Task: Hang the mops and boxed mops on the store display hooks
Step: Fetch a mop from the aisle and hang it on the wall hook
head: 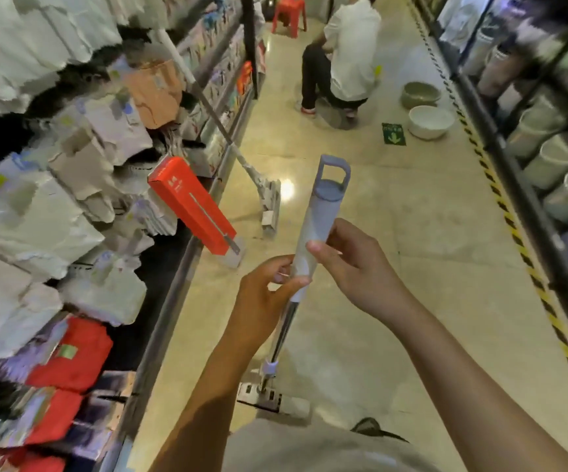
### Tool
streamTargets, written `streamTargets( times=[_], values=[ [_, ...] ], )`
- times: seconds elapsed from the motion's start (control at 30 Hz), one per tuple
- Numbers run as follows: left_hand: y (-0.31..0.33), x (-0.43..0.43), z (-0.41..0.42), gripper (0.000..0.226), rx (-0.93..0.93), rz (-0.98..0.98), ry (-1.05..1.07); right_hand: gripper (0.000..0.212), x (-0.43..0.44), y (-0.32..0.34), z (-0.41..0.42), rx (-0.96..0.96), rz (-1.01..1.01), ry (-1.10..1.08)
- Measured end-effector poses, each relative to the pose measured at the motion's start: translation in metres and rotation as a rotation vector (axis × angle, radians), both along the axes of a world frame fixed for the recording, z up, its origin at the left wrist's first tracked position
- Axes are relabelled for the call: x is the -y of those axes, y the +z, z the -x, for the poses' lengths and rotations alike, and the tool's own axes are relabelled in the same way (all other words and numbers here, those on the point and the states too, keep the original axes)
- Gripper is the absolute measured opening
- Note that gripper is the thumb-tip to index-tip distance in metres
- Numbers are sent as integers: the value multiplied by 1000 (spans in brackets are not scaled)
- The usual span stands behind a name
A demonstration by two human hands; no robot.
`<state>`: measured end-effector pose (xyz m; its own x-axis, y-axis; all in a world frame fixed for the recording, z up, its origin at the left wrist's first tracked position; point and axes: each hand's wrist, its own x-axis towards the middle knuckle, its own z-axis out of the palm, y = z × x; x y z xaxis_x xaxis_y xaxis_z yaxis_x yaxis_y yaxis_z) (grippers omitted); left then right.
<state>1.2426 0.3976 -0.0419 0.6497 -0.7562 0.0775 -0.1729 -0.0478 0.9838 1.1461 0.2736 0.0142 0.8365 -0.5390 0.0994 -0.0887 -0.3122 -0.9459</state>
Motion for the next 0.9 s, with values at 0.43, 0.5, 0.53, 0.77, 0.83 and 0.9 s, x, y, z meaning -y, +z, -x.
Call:
streamTargets(
  times=[0.43, 0.5, 0.53, 0.77, 0.83, 0.9],
  values=[
    [2, 222, 185, 19, 24, -65, -369, 8, 166, 6, 214, -40, 129, -357],
    [5, 245, 209, 19, 26, -55, -432, 11, 181, 7, 242, -55, 148, -407],
    [6, 256, 219, 19, 28, -45, -467, 15, 188, 8, 254, -59, 164, -434],
    [0, 337, 282, 36, -30, -49, -669, 15, 235, 6, 323, -81, 190, -651],
    [-5, 365, 301, 38, -52, -42, -747, 21, 251, 5, 343, -81, 192, -726],
    [-8, 395, 319, 35, -62, -38, -828, 23, 270, 3, 362, -91, 186, -808]
  ],
)
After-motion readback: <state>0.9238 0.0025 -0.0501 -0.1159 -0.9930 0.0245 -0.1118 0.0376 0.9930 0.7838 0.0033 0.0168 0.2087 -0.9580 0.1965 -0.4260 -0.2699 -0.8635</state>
